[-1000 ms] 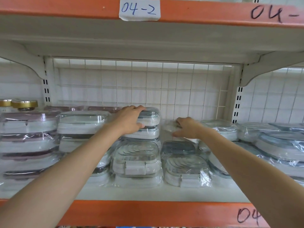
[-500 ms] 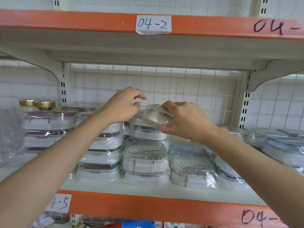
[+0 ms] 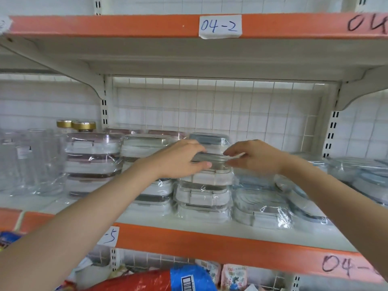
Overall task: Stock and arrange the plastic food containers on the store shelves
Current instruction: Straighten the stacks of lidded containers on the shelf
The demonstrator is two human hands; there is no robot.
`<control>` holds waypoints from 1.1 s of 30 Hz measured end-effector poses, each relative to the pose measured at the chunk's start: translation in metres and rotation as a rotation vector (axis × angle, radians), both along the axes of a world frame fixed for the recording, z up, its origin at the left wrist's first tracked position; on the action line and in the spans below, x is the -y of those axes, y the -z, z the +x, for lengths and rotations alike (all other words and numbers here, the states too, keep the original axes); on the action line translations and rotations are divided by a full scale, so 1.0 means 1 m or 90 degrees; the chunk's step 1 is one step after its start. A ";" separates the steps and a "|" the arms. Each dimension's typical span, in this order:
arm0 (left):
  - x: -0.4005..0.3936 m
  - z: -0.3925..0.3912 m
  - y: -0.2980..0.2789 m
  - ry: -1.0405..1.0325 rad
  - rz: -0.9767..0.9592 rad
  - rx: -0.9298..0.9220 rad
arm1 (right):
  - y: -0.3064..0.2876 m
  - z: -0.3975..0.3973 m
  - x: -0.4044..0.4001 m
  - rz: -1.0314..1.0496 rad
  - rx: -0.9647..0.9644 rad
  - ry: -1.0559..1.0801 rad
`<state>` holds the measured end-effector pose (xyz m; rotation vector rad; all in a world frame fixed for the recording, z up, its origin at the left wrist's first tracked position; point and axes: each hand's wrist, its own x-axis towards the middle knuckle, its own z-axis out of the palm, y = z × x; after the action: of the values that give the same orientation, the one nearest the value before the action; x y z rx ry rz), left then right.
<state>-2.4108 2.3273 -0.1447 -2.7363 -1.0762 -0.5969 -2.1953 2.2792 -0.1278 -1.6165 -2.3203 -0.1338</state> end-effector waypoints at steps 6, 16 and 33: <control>-0.006 0.015 0.013 0.024 -0.059 -0.054 | 0.036 0.050 -0.003 -0.295 0.152 0.150; -0.008 0.009 0.019 0.007 -0.036 -0.045 | 0.049 0.060 -0.008 -0.182 0.161 0.100; 0.018 -0.020 -0.021 -0.032 0.015 0.136 | -0.027 -0.029 -0.016 0.004 -0.158 -0.042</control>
<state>-2.4307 2.3091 -0.1233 -2.6633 -1.1704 -0.9053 -2.2242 2.2955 -0.1004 -1.4596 -2.1767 0.0712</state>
